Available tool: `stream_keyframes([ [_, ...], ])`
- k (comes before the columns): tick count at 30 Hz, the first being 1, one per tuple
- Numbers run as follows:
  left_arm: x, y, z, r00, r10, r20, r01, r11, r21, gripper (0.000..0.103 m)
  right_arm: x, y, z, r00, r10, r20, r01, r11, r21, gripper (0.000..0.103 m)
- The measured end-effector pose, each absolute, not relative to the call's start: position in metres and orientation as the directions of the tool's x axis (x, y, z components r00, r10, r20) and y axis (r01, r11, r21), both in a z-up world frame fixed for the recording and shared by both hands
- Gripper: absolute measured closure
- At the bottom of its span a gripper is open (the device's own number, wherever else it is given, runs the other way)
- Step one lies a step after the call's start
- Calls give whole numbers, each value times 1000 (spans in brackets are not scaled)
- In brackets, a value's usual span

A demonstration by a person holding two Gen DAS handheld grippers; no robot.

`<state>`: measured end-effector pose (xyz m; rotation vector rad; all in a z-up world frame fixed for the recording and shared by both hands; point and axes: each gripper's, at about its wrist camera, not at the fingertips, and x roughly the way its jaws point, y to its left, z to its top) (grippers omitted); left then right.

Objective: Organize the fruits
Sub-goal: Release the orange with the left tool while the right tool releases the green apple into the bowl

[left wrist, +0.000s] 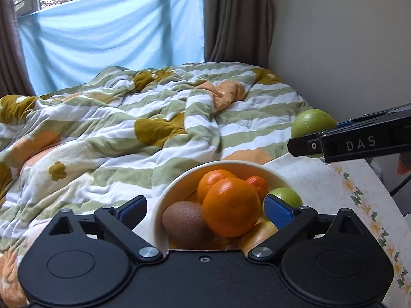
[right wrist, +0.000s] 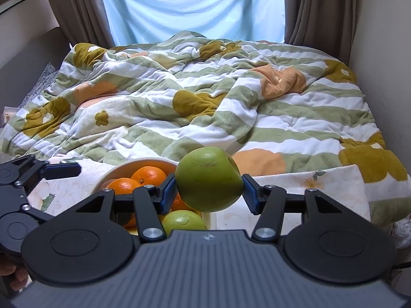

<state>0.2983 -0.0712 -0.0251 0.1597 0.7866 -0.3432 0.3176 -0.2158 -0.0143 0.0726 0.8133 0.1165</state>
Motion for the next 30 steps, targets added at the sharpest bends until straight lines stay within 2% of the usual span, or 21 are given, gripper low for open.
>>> stream_keyframes([
  [13,267,-20,-18,684,-146,-715,218,976,10,3,323,-189,-24,660,214,-720,-167,976,138,34],
  [19,258,-14,-25,679,-117,-725,199,980,28,4,334,-204,-47,632,285,-721,-131,956,263,34],
  [24,256,-13,-27,676,-113,-728,191,981,25,4,335,-209,-52,632,309,-710,-134,947,292,32],
  [26,256,-13,-27,676,-113,-728,189,982,23,3,333,-212,-49,645,334,-688,-153,938,312,28],
  [28,255,-13,-27,677,-113,-727,186,982,20,3,333,-212,-46,653,341,-676,-161,935,316,9],
  [30,254,-13,-28,678,-113,-726,183,983,17,4,333,-212,-45,660,328,-675,-156,940,304,7],
])
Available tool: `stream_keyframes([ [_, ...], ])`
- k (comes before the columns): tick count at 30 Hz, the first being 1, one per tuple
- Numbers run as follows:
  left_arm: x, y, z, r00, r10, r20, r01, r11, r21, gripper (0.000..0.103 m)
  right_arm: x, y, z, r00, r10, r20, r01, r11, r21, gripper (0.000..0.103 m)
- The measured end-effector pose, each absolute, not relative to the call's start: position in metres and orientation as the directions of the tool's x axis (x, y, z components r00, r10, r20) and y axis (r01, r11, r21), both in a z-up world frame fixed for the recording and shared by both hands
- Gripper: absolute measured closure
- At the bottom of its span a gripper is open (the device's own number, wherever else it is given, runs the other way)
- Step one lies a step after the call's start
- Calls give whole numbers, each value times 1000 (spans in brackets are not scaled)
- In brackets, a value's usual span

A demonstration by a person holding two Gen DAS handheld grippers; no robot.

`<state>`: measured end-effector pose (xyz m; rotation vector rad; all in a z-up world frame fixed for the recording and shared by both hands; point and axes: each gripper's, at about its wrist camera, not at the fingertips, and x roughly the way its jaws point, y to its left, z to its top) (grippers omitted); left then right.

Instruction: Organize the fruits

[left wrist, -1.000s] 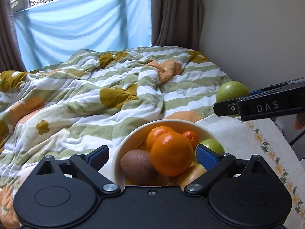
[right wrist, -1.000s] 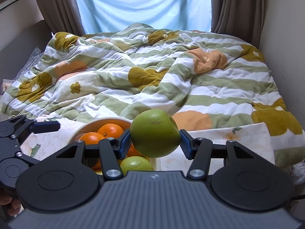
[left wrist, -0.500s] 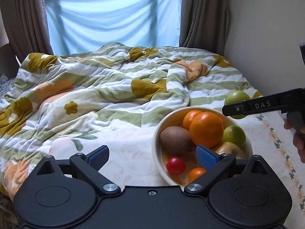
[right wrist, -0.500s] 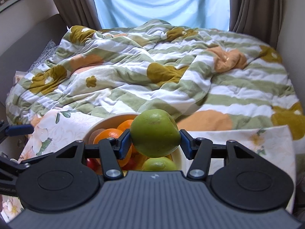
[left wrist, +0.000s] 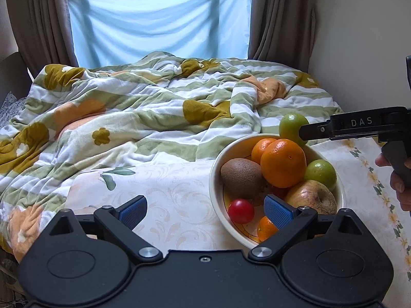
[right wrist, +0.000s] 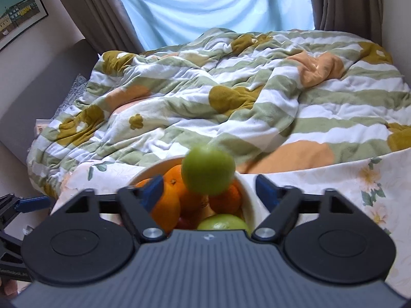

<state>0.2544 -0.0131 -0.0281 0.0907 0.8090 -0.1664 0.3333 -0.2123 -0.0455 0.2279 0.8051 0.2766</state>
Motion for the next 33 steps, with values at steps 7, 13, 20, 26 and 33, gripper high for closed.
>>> stream_keyframes([
  [7,252,-12,-34,667,-104,-738,174,985,19,4,341,-214,-50,671,362,-647,-190,927,322,7],
  [13,247,-13,-27,674,-105,-731,164,986,9,4,337,-215,-48,677,351,-647,-179,931,318,7],
  [20,224,-19,3,711,-113,-694,157,988,-1,4,304,-224,-17,704,306,-640,-171,949,266,7],
  [26,185,-25,35,750,-112,-652,141,990,-9,4,248,-224,22,733,246,-634,-159,968,192,1],
  [33,124,-32,69,799,-93,-594,111,994,-7,0,168,-226,58,765,150,-627,-98,988,117,0],
])
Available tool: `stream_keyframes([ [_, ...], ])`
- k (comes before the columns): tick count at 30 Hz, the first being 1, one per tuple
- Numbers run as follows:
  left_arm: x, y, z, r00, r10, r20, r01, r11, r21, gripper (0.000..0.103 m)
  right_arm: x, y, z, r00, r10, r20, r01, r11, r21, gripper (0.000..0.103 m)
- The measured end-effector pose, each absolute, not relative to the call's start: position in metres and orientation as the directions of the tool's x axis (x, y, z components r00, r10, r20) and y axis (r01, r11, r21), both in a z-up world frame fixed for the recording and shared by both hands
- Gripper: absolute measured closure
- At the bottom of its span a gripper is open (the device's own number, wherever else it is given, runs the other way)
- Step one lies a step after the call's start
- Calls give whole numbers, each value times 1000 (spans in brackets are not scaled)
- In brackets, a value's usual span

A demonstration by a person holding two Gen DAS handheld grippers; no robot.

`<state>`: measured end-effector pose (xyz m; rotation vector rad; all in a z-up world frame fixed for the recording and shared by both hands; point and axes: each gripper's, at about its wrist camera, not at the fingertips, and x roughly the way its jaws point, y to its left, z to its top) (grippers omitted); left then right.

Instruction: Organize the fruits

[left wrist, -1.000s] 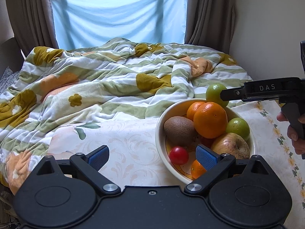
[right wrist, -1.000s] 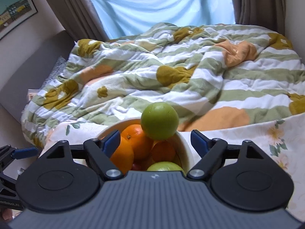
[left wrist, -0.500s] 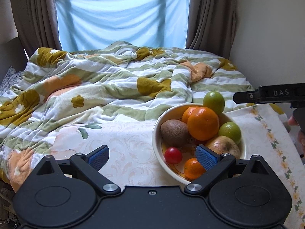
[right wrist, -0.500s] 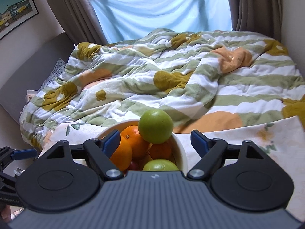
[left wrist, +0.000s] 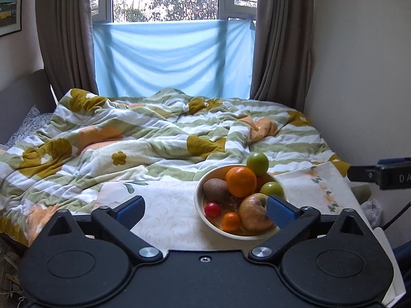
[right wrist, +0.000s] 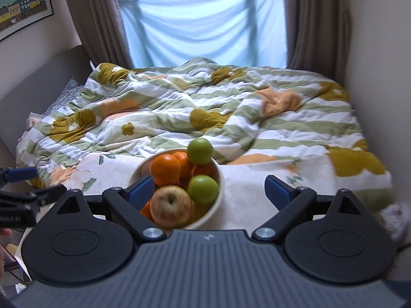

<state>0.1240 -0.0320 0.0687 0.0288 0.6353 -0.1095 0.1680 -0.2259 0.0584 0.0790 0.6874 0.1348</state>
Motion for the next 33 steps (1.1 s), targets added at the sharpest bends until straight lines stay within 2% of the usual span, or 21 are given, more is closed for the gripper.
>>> stream_keyframes([
  [5,87,-35,77,807,-52,-588,75,997,15,0,114,-225,71,783,51,-620,-21,998,55,0],
  [15,43,-36,70,798,-30,-602,48,999,14,0,50,-214,65,770,-3,-638,12,1000,9,0],
  [33,36,-31,66,790,-30,-612,44,999,9,0,39,-208,52,743,-23,-669,44,999,15,0],
])
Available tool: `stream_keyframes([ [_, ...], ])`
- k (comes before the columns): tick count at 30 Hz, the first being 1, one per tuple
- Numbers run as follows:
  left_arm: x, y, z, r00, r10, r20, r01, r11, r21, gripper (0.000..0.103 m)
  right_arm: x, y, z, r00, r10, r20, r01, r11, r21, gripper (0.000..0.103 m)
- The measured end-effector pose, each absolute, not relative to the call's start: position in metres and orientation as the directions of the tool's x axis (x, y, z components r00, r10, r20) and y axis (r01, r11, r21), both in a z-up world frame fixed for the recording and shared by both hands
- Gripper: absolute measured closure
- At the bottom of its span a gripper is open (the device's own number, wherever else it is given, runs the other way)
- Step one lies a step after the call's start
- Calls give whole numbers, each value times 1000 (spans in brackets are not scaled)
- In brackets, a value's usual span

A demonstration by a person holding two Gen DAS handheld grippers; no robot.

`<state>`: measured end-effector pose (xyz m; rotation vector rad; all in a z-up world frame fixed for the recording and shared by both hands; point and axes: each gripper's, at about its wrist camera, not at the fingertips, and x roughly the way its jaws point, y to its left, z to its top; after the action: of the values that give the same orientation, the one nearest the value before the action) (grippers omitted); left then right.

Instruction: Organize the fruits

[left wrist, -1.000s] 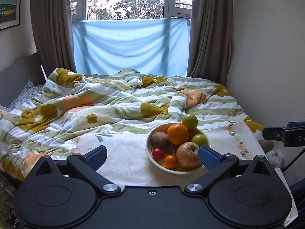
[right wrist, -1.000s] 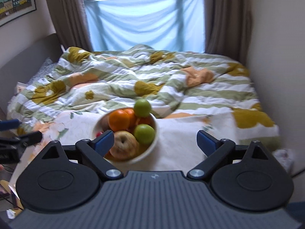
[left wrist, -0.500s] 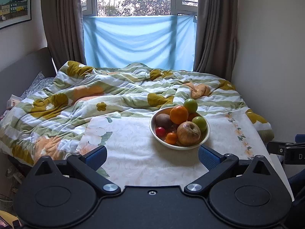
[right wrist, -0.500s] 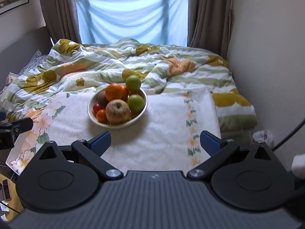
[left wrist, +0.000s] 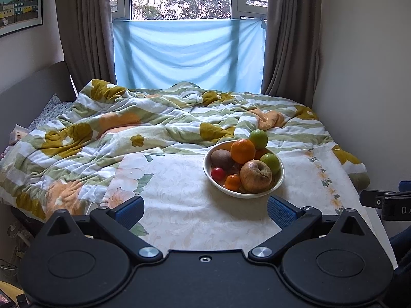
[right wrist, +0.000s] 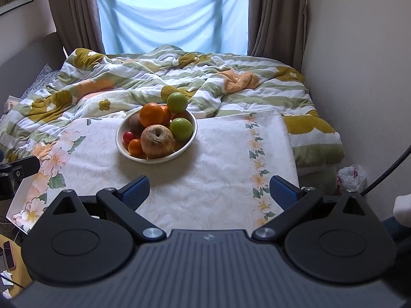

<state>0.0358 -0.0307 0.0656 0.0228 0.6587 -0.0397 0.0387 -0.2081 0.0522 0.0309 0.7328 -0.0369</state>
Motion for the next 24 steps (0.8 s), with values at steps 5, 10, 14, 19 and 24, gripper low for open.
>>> stream_keyframes([
  [5,36,-30,65,790,-29,-613,45,999,11,0,39,-208,52,741,-22,-671,45,999,17,0],
  [10,37,-30,65,790,-26,-613,43,999,14,0,40,-209,51,736,-27,-676,53,998,17,0],
  [14,37,-28,65,790,-26,-613,44,999,14,0,41,-210,50,735,-29,-677,54,998,16,0],
  [19,37,-28,65,790,-24,-613,43,999,17,0,40,-210,50,735,-32,-678,56,998,15,0],
  [24,37,-26,65,792,-25,-610,44,999,17,0,39,-209,48,737,-36,-675,58,998,10,0],
])
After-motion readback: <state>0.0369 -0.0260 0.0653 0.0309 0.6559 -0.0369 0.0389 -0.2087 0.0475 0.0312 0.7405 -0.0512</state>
